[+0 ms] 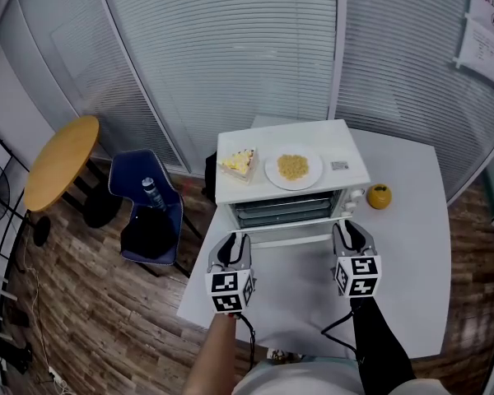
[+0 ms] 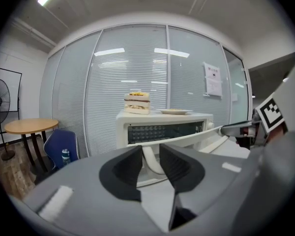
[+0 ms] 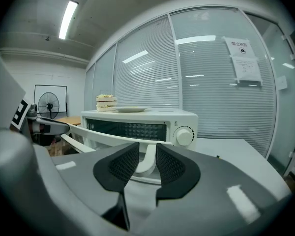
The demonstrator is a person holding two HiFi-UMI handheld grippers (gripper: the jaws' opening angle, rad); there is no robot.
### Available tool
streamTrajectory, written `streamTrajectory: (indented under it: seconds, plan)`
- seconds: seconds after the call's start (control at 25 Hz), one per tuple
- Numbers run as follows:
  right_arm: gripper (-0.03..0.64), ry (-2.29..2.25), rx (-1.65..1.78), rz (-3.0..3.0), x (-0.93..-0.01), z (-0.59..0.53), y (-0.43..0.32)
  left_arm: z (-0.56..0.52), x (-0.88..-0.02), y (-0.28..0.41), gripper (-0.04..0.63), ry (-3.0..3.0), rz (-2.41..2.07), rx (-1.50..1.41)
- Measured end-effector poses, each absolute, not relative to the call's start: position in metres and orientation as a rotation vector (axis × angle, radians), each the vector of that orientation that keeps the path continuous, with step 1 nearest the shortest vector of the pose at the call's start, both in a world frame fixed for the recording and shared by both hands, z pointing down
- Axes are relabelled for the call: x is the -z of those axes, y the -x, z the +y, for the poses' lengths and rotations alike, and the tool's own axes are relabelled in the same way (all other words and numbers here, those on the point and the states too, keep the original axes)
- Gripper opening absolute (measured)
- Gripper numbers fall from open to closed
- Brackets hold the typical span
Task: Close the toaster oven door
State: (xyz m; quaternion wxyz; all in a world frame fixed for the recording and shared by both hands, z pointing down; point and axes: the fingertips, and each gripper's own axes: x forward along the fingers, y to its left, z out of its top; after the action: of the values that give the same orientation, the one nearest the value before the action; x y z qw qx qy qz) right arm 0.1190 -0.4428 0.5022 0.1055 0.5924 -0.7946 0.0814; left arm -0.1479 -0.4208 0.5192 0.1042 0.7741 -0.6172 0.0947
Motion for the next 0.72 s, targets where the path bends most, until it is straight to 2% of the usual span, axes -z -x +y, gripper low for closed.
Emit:
streamTrajectory:
  seconds: [0.28,0.72]
  plan:
    - [0.103,-1.757,-0.192,-2.364,-0.482,-0.479,-0.114,-0.457,-0.491,0.147,0.158,-2.393,-1.912,-0.394]
    - [0.103,-1.771,-0.136,-2.378,-0.471,-0.521,-0.106,-0.494,-0.481,0.149,0.135,-2.384,-1.92,-0.319]
